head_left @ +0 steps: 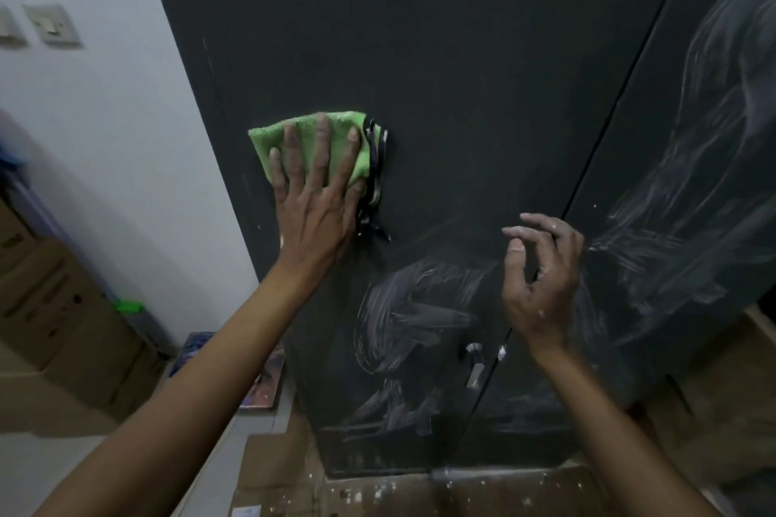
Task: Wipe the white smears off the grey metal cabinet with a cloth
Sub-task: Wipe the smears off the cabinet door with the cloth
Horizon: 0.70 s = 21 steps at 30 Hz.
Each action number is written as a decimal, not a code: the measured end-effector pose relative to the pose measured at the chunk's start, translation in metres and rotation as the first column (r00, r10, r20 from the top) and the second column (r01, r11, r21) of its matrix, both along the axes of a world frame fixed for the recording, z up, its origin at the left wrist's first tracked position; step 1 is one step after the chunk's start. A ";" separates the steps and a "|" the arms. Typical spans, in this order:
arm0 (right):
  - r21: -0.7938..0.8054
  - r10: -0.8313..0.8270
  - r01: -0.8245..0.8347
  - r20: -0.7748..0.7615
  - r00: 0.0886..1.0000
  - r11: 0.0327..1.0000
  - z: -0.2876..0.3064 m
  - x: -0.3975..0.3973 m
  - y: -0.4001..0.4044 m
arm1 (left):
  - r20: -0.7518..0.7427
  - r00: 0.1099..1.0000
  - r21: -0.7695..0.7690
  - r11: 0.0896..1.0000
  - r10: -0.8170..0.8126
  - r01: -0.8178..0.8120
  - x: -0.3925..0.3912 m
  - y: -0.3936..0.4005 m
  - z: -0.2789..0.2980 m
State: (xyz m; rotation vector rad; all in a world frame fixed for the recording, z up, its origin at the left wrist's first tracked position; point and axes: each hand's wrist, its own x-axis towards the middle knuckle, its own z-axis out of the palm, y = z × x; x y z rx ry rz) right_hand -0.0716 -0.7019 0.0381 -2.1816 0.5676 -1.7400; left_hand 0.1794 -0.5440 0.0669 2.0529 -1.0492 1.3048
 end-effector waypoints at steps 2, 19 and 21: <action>0.017 -0.014 0.014 -0.012 1.000 1.000 -0.004 -0.002 0.003 | -0.010 1.000 -0.023 1.000 0.011 -0.011 -0.006 -0.008 0.002; 0.037 0.001 0.002 -0.080 0.997 0.999 -0.004 0.008 0.018 | 0.013 0.997 0.269 0.961 -0.070 0.064 -0.003 0.026 -0.129; 0.042 0.009 -0.006 -0.062 0.998 0.999 -0.009 0.005 0.013 | -0.027 0.998 0.246 0.967 -0.055 0.060 -0.007 0.021 -0.128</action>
